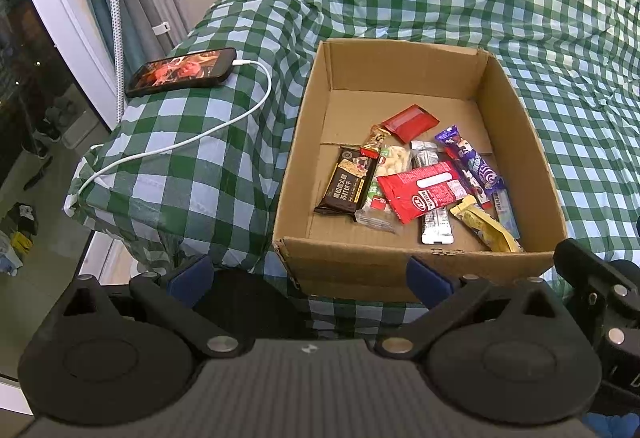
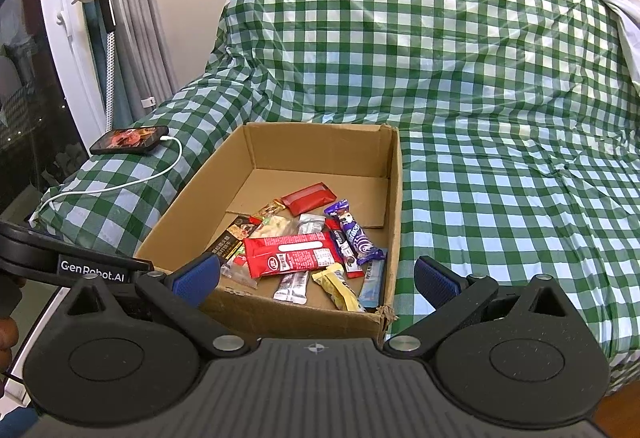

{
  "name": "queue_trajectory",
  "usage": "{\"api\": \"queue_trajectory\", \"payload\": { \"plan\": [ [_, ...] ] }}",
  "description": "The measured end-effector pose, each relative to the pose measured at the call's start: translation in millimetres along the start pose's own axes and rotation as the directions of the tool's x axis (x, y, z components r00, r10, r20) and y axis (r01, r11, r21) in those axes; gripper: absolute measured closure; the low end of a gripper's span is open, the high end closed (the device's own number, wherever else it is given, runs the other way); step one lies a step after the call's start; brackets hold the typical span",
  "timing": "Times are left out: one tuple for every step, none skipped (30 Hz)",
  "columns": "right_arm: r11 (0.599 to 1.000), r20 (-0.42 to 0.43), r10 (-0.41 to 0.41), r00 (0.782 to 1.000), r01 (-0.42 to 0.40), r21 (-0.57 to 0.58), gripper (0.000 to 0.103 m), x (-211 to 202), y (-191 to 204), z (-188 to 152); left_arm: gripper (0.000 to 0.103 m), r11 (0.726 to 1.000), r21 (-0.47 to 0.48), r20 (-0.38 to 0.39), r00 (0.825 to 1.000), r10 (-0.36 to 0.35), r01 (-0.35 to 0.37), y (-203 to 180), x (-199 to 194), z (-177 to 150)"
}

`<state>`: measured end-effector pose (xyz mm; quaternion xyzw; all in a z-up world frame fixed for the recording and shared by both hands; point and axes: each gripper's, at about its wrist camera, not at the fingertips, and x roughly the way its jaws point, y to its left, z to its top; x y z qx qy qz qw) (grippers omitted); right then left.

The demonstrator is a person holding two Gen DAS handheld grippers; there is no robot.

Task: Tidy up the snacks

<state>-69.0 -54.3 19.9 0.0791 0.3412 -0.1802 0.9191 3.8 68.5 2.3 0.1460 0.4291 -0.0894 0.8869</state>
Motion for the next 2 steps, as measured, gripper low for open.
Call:
{"api": "queue_trajectory", "payload": {
  "plan": [
    [1.000,0.000,-0.001,1.000,0.001,0.001,0.001,0.0,0.5,-0.1,0.000,1.000,0.003,0.003,1.000,0.004,-0.004,-0.2,-0.1,-0.3],
    [1.000,0.000,-0.002,1.000,0.002,0.001,0.001,0.2,1.0,-0.2,0.000,1.000,0.006,0.004,1.000,0.004,-0.004,-0.3,0.1,0.0]
  ]
}}
